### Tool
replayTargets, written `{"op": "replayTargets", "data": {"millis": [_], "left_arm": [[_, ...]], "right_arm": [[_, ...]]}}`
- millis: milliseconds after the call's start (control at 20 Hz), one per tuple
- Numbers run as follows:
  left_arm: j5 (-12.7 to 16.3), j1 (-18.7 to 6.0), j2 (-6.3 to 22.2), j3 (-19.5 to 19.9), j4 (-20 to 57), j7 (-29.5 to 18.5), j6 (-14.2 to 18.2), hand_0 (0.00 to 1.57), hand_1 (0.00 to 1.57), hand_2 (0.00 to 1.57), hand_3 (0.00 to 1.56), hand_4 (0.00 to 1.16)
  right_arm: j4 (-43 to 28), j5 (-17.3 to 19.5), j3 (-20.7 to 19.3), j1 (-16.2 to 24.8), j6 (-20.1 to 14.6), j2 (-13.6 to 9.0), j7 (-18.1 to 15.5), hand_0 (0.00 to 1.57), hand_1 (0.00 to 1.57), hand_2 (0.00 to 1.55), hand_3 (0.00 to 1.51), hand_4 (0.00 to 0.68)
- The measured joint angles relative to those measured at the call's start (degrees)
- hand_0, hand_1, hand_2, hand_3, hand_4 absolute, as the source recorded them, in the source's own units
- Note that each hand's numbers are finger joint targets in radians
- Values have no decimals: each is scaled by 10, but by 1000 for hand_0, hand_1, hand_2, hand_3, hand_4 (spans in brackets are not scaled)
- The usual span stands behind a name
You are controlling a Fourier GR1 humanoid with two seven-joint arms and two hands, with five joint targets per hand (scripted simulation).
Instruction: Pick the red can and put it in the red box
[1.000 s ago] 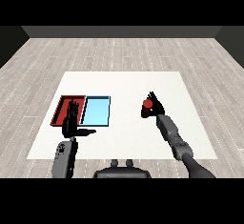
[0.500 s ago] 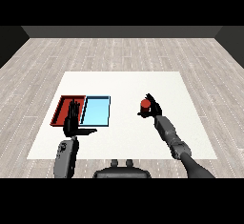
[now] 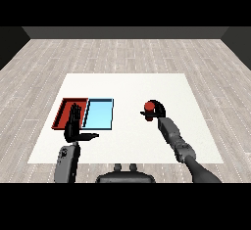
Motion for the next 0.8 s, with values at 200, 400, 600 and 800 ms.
{"op": "replayTargets", "data": {"millis": [200,400,600,800], "left_arm": [[-3,-11,-3,-4,3,13,5,0,0,0,0,0],[-6,-18,-7,-12,16,6,1,0,0,0,0,0],[-12,-21,-9,-21,23,4,-2,0,0,0,0,0],[-20,-23,-13,-35,14,19,1,0,0,0,0,0]], "right_arm": [[-5,10,7,2,-12,4,-8,1439,1439,1436,1372,602],[-27,17,14,2,-15,0,-15,1427,1427,1432,1368,625],[-82,17,24,4,-7,-11,5,1419,1419,1427,1373,615],[-157,12,33,21,-3,-15,27,1460,1460,1437,1384,642]]}}
